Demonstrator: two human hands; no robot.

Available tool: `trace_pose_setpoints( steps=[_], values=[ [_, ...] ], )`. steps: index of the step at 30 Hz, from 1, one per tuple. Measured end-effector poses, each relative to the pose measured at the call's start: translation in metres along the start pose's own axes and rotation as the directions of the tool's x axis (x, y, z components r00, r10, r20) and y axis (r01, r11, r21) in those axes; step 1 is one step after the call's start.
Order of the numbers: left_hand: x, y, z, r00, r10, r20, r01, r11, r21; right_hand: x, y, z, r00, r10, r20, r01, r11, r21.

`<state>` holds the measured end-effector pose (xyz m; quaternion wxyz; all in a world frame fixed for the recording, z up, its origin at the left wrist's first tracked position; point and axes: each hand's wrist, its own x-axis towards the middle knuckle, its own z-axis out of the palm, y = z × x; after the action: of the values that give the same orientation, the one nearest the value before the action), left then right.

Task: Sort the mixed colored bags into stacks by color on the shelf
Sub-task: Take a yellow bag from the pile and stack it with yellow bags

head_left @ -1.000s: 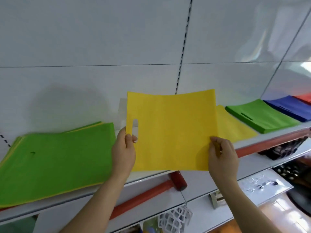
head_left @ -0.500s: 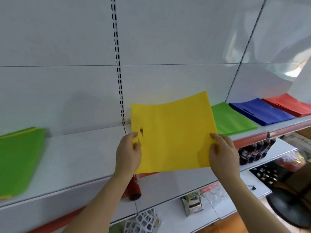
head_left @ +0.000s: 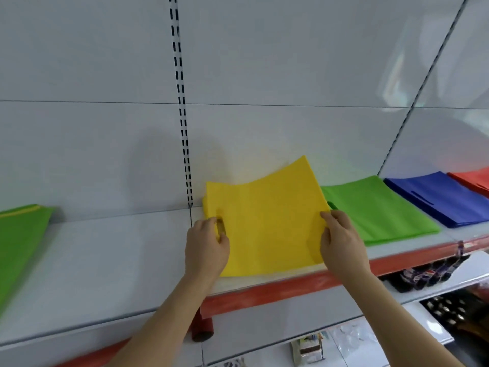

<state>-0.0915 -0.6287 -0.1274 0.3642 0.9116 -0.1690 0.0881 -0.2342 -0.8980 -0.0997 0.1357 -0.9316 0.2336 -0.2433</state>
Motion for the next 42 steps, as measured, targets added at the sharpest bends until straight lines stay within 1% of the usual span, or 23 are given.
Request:
trace_pose_setpoints(
  steps=[5,7,9,17,20,23,29,33,35,38,42],
  values=[
    [0.005,-0.002,0.018,0.998,-0.022,0.067,0.007,0.979,0.206,0.022,0.012,0.023,0.994,-0.061,0.095,0.067,0.996,-0.066],
    [0.006,-0.001,0.025,0.998,-0.012,0.064,-0.008,0.95,0.312,0.031,0.02,0.032,0.989,-0.069,0.127,0.079,0.994,-0.076],
    [0.005,0.001,0.029,0.998,-0.038,0.052,0.016,0.927,0.375,0.038,0.029,0.04,0.982,-0.068,0.179,0.083,0.993,-0.078],
    [0.008,0.005,0.031,0.992,-0.125,-0.008,0.114,0.875,0.471,0.051,0.049,0.057,0.938,-0.185,0.293,0.198,0.98,-0.016],
    [0.008,0.006,0.03,0.985,-0.174,-0.018,0.161,0.857,0.49,0.052,0.049,0.058,0.912,-0.213,0.351,0.243,0.969,-0.044],
    [0.008,0.005,0.03,0.985,-0.173,-0.016,0.155,0.833,0.531,0.05,0.045,0.06,0.896,-0.208,0.392,0.271,0.956,-0.111],
    [0.003,0.012,0.024,0.985,-0.171,0.002,0.135,0.785,0.604,0.05,0.038,0.055,0.888,-0.187,0.419,0.273,0.949,-0.155],
    [-0.005,0.02,0.015,0.987,-0.138,-0.084,0.161,0.805,0.571,0.049,0.031,0.049,0.899,-0.195,0.392,0.287,0.938,-0.192],
    [-0.012,0.019,0.008,0.987,-0.111,-0.116,0.158,0.801,0.578,0.046,0.022,0.047,0.909,-0.226,0.35,0.308,0.93,-0.2],
    [-0.029,0.01,-0.008,0.982,-0.108,-0.156,0.182,0.768,0.614,0.033,-0.007,0.048,0.905,-0.298,0.304,0.355,0.922,-0.152],
    [-0.057,-0.014,-0.04,0.965,-0.166,-0.205,0.259,0.734,0.628,-0.002,-0.059,0.057,0.846,-0.41,0.341,0.463,0.882,-0.089]
  ],
)
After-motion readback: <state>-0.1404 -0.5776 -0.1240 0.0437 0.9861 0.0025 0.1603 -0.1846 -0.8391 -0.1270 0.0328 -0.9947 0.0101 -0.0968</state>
